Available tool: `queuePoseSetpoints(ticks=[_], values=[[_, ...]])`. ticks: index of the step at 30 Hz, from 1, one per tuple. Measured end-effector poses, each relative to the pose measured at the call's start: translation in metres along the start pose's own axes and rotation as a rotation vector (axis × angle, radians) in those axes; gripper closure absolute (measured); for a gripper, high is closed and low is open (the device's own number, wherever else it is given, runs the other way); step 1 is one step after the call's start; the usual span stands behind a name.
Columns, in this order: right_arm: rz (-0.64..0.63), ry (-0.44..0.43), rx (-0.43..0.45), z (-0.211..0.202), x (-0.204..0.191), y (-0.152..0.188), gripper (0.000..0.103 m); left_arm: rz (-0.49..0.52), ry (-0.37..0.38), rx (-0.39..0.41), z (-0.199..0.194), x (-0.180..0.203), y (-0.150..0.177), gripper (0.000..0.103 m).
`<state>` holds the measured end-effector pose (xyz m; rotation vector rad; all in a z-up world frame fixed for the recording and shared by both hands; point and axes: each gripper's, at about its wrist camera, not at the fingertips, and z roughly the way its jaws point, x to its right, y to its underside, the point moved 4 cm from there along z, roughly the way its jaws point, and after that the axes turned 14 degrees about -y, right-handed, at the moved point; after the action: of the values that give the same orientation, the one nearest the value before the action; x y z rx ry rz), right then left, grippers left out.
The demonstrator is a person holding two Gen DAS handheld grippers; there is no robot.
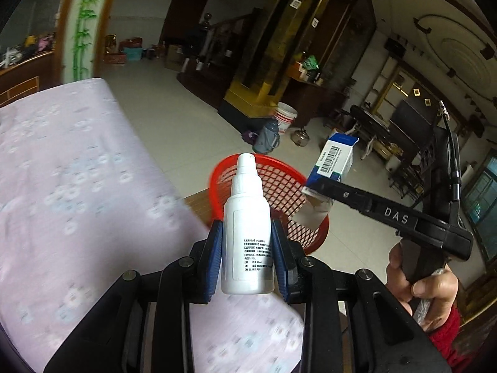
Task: Collect trash
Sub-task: 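Carry both items to the red wastebasket and open both tools to drop them, then move both tools back to the table and grasp the white ointment box with the left tool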
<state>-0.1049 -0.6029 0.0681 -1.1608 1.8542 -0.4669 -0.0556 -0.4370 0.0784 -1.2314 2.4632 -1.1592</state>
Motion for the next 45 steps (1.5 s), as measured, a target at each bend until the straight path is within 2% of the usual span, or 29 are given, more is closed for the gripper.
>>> queuePoseSetpoints(ticks=[9, 11, 17, 21, 30, 33, 37, 40, 45], values=[[0.014, 0.014, -0.060, 0.020, 0.035, -0.010, 0.055, 0.022, 0.007, -0.053, 0.059, 0.041, -0.017, 0.072], [0.022, 0.026, -0.078, 0.021, 0.043, -0.009, 0.045, 0.011, -0.017, -0.066, 0.068, 0.042, -0.015, 0.047], [0.040, 0.008, -0.028, 0.001, 0.048, -0.003, 0.045, 0.010, -0.037, -0.040, 0.052, 0.032, -0.005, 0.045], [0.035, -0.038, -0.024, -0.004, 0.030, 0.010, 0.045, 0.024, -0.078, 0.000, 0.027, 0.017, 0.004, 0.045], [-0.065, -0.164, -0.094, 0.022, -0.056, 0.042, 0.045, -0.049, -0.173, 0.021, -0.035, -0.059, 0.033, 0.043], [-0.110, -0.209, -0.129, 0.035, -0.091, 0.052, 0.045, -0.094, -0.202, 0.030, -0.061, -0.093, 0.037, 0.043], [-0.150, -0.253, -0.165, 0.048, -0.126, 0.061, 0.044, -0.167, -0.279, 0.045, -0.094, -0.147, 0.051, 0.043], [-0.187, -0.275, -0.192, 0.058, -0.152, 0.070, 0.044, -0.279, -0.362, 0.053, -0.122, -0.201, 0.070, 0.043], [-0.233, -0.299, -0.232, 0.072, -0.182, 0.084, 0.044, -0.488, -0.458, 0.082, -0.164, -0.291, 0.101, 0.043]])
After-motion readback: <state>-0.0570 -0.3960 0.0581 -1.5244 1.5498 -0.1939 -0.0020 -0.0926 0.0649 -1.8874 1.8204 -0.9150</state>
